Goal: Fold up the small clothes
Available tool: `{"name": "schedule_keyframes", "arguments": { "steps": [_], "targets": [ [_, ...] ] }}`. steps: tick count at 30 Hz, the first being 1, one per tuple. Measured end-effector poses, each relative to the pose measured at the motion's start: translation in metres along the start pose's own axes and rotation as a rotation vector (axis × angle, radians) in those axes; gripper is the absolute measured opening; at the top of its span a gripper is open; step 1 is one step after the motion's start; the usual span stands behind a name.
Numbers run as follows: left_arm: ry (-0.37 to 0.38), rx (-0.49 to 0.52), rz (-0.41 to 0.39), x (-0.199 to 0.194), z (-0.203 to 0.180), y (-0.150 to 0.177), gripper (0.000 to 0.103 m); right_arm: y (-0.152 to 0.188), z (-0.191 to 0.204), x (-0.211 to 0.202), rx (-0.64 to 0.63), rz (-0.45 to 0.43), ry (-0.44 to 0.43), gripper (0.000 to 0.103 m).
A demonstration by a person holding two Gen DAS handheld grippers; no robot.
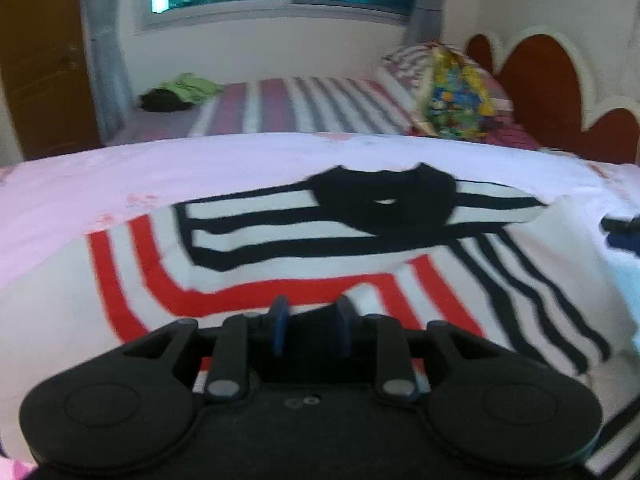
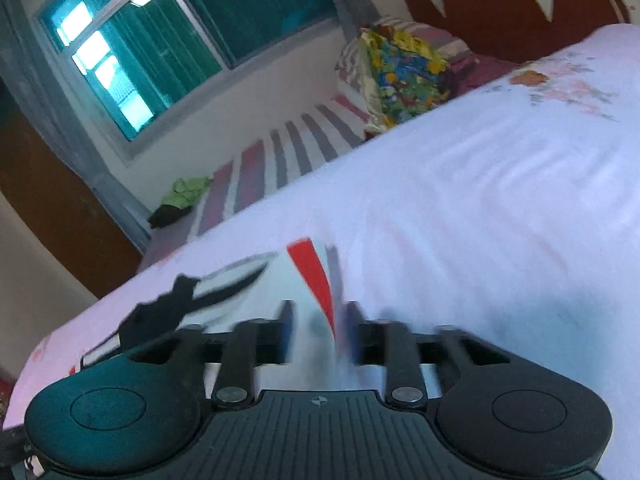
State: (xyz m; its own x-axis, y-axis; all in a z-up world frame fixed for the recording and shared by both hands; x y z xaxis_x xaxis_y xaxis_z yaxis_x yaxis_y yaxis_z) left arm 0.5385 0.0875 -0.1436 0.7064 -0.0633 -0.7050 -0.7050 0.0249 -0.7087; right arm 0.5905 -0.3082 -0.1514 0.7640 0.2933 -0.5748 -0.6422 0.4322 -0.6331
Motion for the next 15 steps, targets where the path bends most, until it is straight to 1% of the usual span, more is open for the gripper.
{"name": "schedule_keyframes", "arguments": {
  "steps": [3, 5, 7, 8, 9, 10, 12, 13, 15],
  "targets": [
    [-0.027, -0.025, -0.003, -0.002, 0.005, 0.009, 0.023, -0.009, -0.003, 0.017, 0.013, 0.017, -0.038, 0.036],
    [-0.038, -0.046, 0.027, 0.002, 0.009, 0.016, 0.026, -0.01, -0.003, 0.029, -0.007, 0.055, -0.06, 0.036],
    [-0.059, -0.059, 0.017, 0.002, 0.009, 0.018, 0.026, -0.007, -0.002, 0.042, -0.027, 0.097, -0.072, 0.035],
    [-0.072, -0.069, 0.017, 0.001, 0.01, 0.017, 0.026, -0.004, 0.0, 0.046, -0.051, 0.105, -0.068, 0.029],
    [-0.089, -0.084, 0.016, 0.001, 0.01, 0.017, 0.026, -0.003, 0.0, 0.048, -0.091, 0.101, -0.046, 0.007],
    [-0.106, -0.086, 0.018, 0.002, 0.01, 0.017, 0.026, -0.003, -0.003, 0.048, -0.115, 0.087, -0.008, 0.007],
    [-0.134, -0.056, 0.019, 0.002, 0.007, 0.018, 0.026, -0.001, -0.02, 0.052, -0.094, 0.083, 0.027, 0.006],
    [-0.143, -0.042, 0.018, 0.002, 0.006, 0.019, 0.026, -0.001, -0.027, 0.054, -0.062, 0.07, -0.001, 0.005],
    [-0.153, -0.034, 0.023, 0.002, 0.004, 0.018, 0.026, -0.004, -0.027, 0.053, -0.055, 0.083, 0.01, 0.006]
  ]
}}
Point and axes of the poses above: each gripper's, at about its wrist camera, not at the fingertips, and x roughly the way its jaws point, z to its left, y to its underside, the point moved 7 cm from there along x, roughly the way its jaws point, and after that the axes turned 2 degrees about y, right-handed, at the moved point
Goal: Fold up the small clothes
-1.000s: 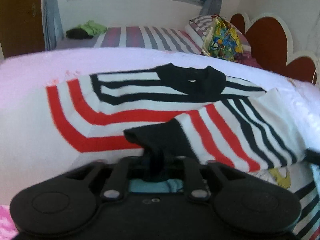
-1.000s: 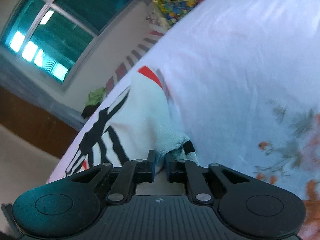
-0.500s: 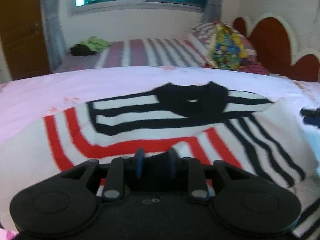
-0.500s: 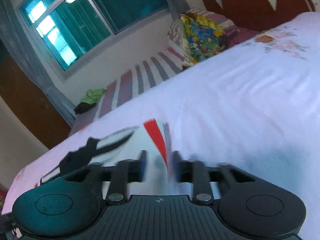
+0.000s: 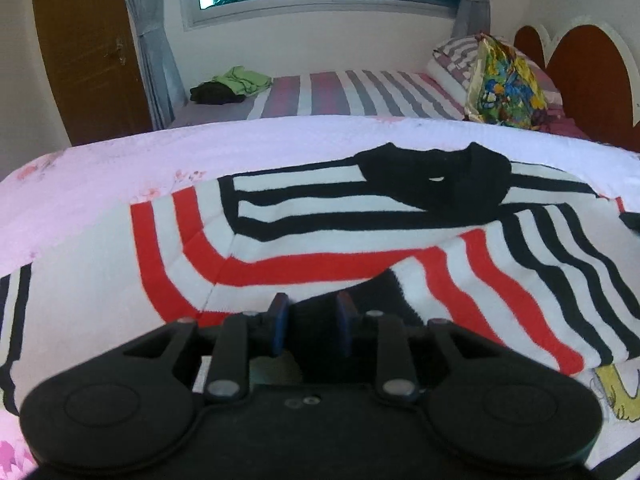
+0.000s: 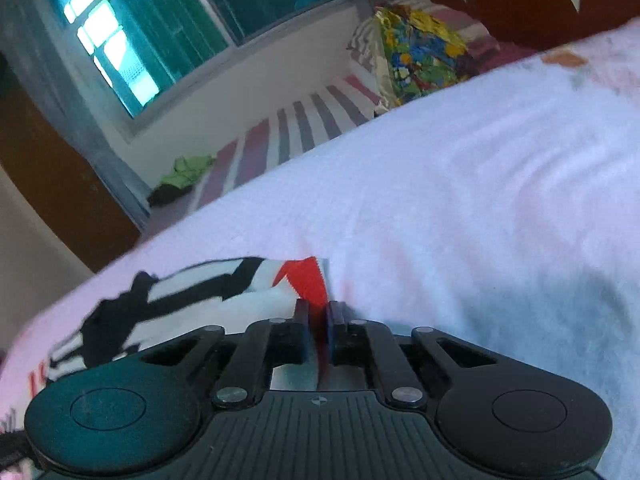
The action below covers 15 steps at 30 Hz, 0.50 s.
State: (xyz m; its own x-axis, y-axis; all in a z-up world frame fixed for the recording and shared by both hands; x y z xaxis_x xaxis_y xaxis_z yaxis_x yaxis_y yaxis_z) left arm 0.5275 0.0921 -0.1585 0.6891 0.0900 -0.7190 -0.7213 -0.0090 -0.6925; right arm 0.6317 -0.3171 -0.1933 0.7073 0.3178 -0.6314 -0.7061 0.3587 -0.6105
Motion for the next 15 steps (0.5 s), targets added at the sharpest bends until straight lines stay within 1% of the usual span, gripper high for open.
{"name": "schedule_keyframes", "arguments": {
  "steps": [1, 2, 3, 4, 5, 6, 7, 8, 9, 10, 11, 12, 13, 15],
  "targets": [
    [0.001, 0.004, 0.007, 0.0, 0.0, -0.001, 0.026, -0.001, 0.002, -0.004, 0.0, -0.002, 0.017, 0.007],
    [-0.003, 0.007, 0.015, -0.003, 0.001, -0.003, 0.026, -0.005, 0.002, -0.012, -0.001, -0.028, 0.037, 0.007],
    [-0.014, -0.003, 0.004, -0.009, 0.003, -0.006, 0.025, -0.011, 0.006, -0.023, -0.023, -0.072, 0.044, 0.006],
    [-0.016, -0.013, -0.03, -0.017, 0.004, -0.01, 0.024, -0.015, 0.01, -0.03, -0.046, -0.091, 0.028, 0.006],
    [-0.022, -0.024, -0.052, -0.024, 0.004, -0.013, 0.024, -0.017, 0.016, -0.032, -0.067, -0.088, 0.012, 0.006],
    [-0.014, -0.035, -0.052, -0.026, 0.001, -0.014, 0.024, -0.016, 0.022, -0.033, -0.103, -0.075, 0.002, 0.006],
    [0.014, -0.042, -0.049, -0.026, -0.006, -0.014, 0.026, -0.013, 0.028, -0.031, -0.144, -0.064, 0.0, 0.006],
    [0.035, -0.029, -0.046, -0.024, -0.017, -0.014, 0.033, -0.008, 0.032, -0.025, -0.186, -0.039, 0.005, 0.006],
    [0.037, 0.0, -0.041, -0.02, -0.027, -0.013, 0.034, -0.001, 0.034, -0.017, -0.214, -0.009, 0.022, 0.006],
    [0.035, 0.041, -0.031, -0.015, -0.039, -0.012, 0.038, 0.006, 0.034, -0.007, -0.233, 0.023, 0.043, 0.006],
    [0.023, 0.076, -0.005, -0.006, -0.049, -0.007, 0.041, 0.013, 0.034, -0.001, -0.247, 0.037, 0.041, 0.006],
    [0.008, 0.085, 0.005, 0.001, -0.053, -0.002, 0.041, 0.015, 0.036, -0.002, -0.267, 0.021, 0.039, 0.006],
    [-0.002, 0.086, -0.022, 0.002, -0.054, -0.001, 0.042, 0.016, 0.036, -0.002, -0.284, 0.024, 0.045, 0.006],
    [0.001, 0.078, -0.012, 0.001, -0.051, -0.002, 0.044, 0.02, 0.036, -0.014, -0.3, 0.052, 0.052, 0.006]
  ]
}}
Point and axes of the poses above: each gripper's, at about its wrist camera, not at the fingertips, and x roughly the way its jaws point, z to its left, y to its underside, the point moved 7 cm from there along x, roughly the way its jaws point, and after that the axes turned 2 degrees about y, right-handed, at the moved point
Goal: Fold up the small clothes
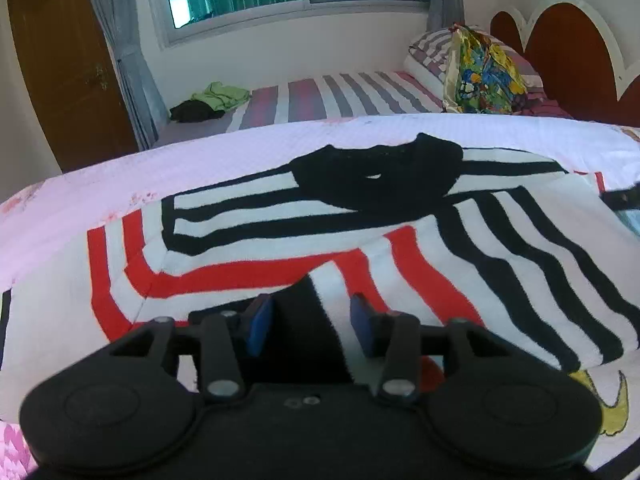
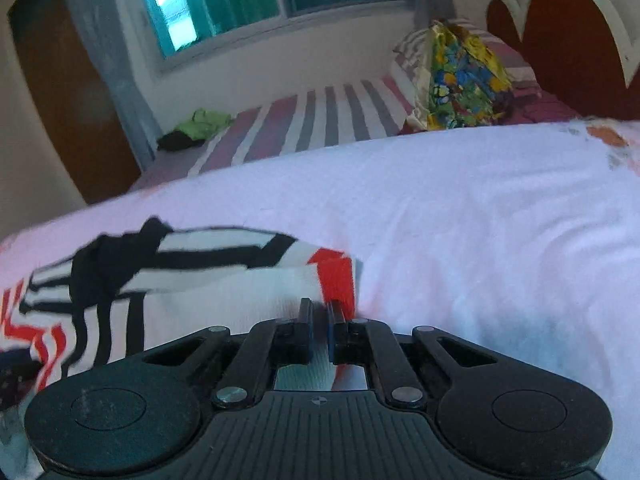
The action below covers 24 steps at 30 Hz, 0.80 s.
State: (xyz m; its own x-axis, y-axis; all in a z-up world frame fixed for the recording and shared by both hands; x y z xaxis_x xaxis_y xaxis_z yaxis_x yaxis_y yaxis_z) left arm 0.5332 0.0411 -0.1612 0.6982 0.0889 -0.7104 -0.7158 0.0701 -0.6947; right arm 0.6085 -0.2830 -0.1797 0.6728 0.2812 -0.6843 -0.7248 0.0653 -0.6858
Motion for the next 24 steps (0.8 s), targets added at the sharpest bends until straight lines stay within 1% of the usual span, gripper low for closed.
{"name": "schedule_keyframes", "arguments": {
  "steps": [2, 4, 5, 6, 7, 8, 9, 10, 11, 12, 13, 14, 15, 16, 17, 18, 19, 20, 22, 23, 24],
  "targets": [
    [-0.004, -0.017, 0.016, -0.008, 0.005, -0.002, 0.042, 0.012, 0.008, -0.019, -0.016, 0.006, -0.03, 0.007],
    [0.017, -0.05, -0.002, -0.02, 0.005, -0.001, 0.043, 0.027, 0.017, -0.04, -0.024, -0.012, -0.054, 0.007],
    [0.035, -0.053, -0.012, -0.027, 0.002, 0.0, 0.045, 0.039, 0.021, -0.053, -0.013, -0.019, -0.089, 0.007],
    [0.046, -0.029, -0.023, -0.031, -0.005, 0.003, 0.047, 0.053, 0.028, -0.059, -0.021, -0.01, -0.101, 0.007],
    [0.035, 0.013, -0.013, -0.03, -0.014, 0.008, 0.049, 0.067, 0.033, -0.058, -0.053, 0.013, -0.086, 0.007],
    [0.028, 0.034, 0.021, -0.022, -0.019, 0.016, 0.05, 0.074, 0.034, -0.059, -0.085, -0.026, -0.061, 0.007],
    [0.022, 0.018, -0.002, -0.022, -0.02, 0.019, 0.05, 0.077, 0.036, -0.061, -0.093, -0.038, -0.045, 0.007],
    [0.018, 0.003, 0.002, -0.024, -0.02, 0.019, 0.049, 0.076, 0.037, -0.063, -0.08, -0.027, -0.028, 0.008],
    [0.024, 0.01, -0.012, -0.03, -0.024, 0.016, 0.049, 0.073, 0.038, -0.066, -0.057, -0.015, -0.023, 0.011],
    [0.031, 0.028, -0.043, -0.037, -0.03, 0.014, 0.05, 0.07, 0.041, -0.073, -0.038, -0.031, -0.042, 0.017],
    [0.033, 0.045, -0.079, -0.045, -0.038, 0.011, 0.052, 0.07, 0.046, -0.08, -0.04, -0.058, -0.063, 0.031],
    [0.05, 0.05, -0.093, -0.05, -0.045, 0.01, 0.059, 0.072, 0.052, -0.082, -0.06, -0.067, -0.063, 0.039],
    [0.079, 0.05, -0.082, -0.048, -0.054, 0.013, 0.064, 0.078, 0.055, -0.078, -0.084, -0.043, -0.052, 0.043],
    [0.089, 0.051, -0.035, -0.039, -0.061, 0.018, 0.066, 0.088, 0.058, -0.068, -0.104, -0.005, -0.023, 0.043],
    [0.093, 0.037, -0.003, -0.029, -0.064, 0.024, 0.068, 0.09, 0.059, -0.067, -0.127, -0.031, 0.009, 0.043],
    [0.095, 0.006, -0.03, -0.028, -0.063, 0.025, 0.068, 0.089, 0.059, -0.067, -0.132, -0.03, 0.019, 0.044],
    [0.102, -0.01, -0.023, -0.027, -0.061, 0.023, 0.067, 0.085, 0.061, -0.069, -0.114, -0.018, 0.02, 0.044],
    [0.102, -0.013, -0.015, -0.029, -0.06, 0.021, 0.063, 0.079, 0.062, -0.075, -0.088, -0.038, 0.011, 0.043],
    [0.088, -0.001, -0.061, -0.035, -0.055, 0.018, 0.066, 0.073, 0.067, -0.087, -0.075, -0.104, -0.006, 0.043],
    [0.082, 0.008, -0.035, -0.029, -0.053, 0.021, 0.067, 0.074, 0.069, -0.085, -0.087, -0.09, 0.007, 0.043],
    [0.102, -0.007, -0.01, -0.02, -0.05, 0.026, 0.068, 0.083, 0.069, -0.071, -0.099, -0.017, 0.027, 0.043]
  ]
}}
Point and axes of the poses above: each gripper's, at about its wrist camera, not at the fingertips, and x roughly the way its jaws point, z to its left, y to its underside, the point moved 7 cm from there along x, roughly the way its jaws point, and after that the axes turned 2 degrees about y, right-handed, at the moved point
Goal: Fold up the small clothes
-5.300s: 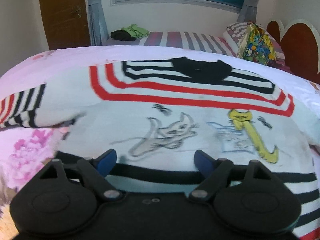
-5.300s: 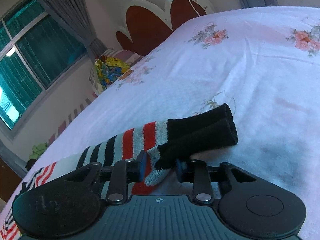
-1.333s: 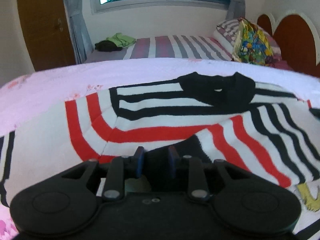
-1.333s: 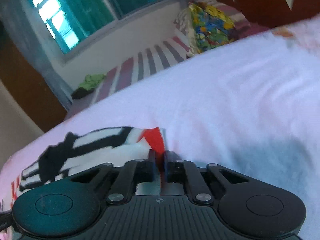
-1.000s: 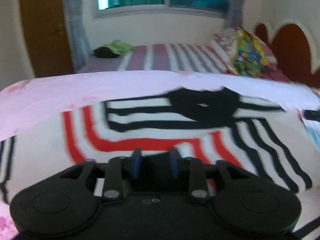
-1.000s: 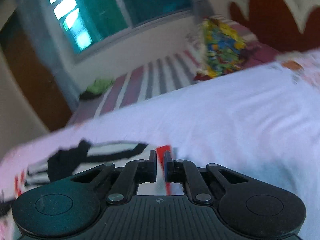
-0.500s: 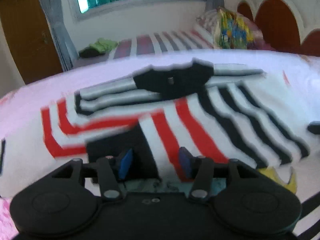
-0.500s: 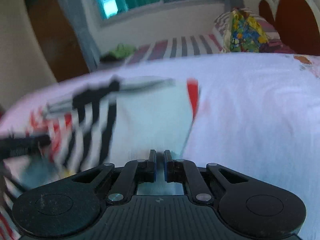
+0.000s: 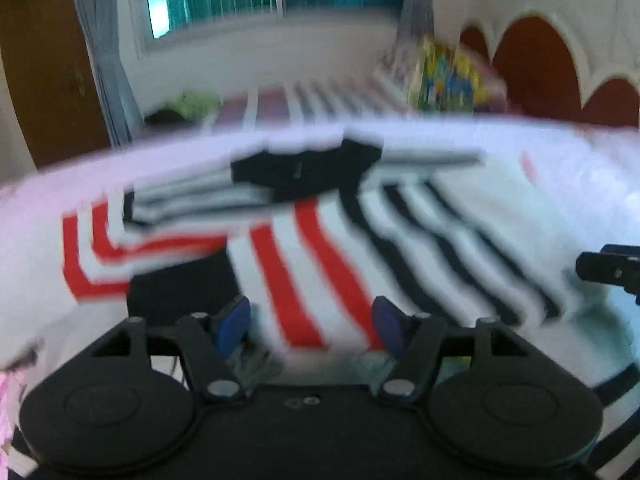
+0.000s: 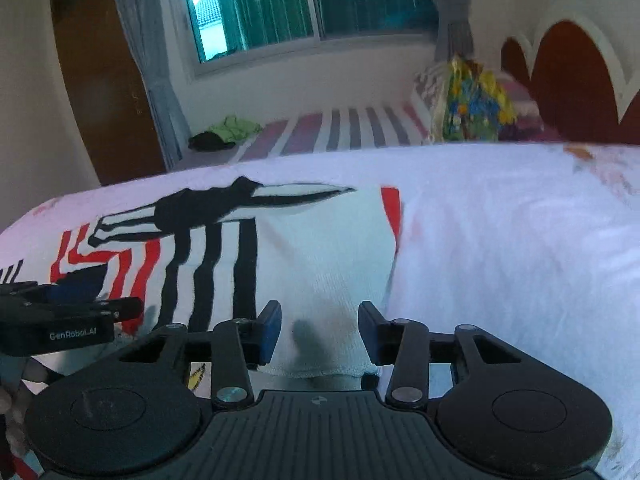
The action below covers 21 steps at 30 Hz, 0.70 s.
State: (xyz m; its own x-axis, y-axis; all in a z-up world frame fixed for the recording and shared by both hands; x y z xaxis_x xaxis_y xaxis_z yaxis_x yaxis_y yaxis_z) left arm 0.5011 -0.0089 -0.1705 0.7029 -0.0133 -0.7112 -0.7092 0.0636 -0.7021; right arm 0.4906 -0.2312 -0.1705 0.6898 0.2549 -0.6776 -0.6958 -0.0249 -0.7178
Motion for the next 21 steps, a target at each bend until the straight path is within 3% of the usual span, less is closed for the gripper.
{"name": "schedule_keyframes", "arguments": {
  "steps": [2, 7, 9, 13, 15, 18, 21],
  "targets": [
    [0.036, -0.016, -0.004, -0.001, 0.008, -0.001, 0.069, 0.005, 0.005, 0.007, -0.042, 0.007, 0.032, 0.045],
    [0.03, -0.187, -0.079, -0.037, 0.068, 0.001, 0.063, -0.013, 0.008, -0.012, 0.104, -0.055, 0.016, 0.045],
    [-0.014, -0.292, -0.107, -0.056, 0.114, 0.014, 0.061, -0.013, 0.007, -0.013, 0.143, -0.051, 0.047, 0.045],
    [-0.176, -0.502, -0.14, -0.094, 0.23, 0.057, 0.043, -0.008, 0.016, -0.02, 0.19, -0.052, 0.059, 0.045],
    [-0.257, -0.635, -0.127, -0.107, 0.291, 0.082, 0.043, -0.01, 0.027, -0.024, 0.202, -0.051, 0.05, 0.045],
    [-0.285, -0.914, -0.169, -0.123, 0.372, 0.118, 0.043, -0.012, 0.053, -0.021, 0.204, -0.054, 0.041, 0.045],
    [-0.22, -1.092, -0.255, -0.13, 0.423, 0.139, 0.041, -0.016, 0.082, -0.016, 0.209, -0.047, 0.029, 0.045]
  ]
}}
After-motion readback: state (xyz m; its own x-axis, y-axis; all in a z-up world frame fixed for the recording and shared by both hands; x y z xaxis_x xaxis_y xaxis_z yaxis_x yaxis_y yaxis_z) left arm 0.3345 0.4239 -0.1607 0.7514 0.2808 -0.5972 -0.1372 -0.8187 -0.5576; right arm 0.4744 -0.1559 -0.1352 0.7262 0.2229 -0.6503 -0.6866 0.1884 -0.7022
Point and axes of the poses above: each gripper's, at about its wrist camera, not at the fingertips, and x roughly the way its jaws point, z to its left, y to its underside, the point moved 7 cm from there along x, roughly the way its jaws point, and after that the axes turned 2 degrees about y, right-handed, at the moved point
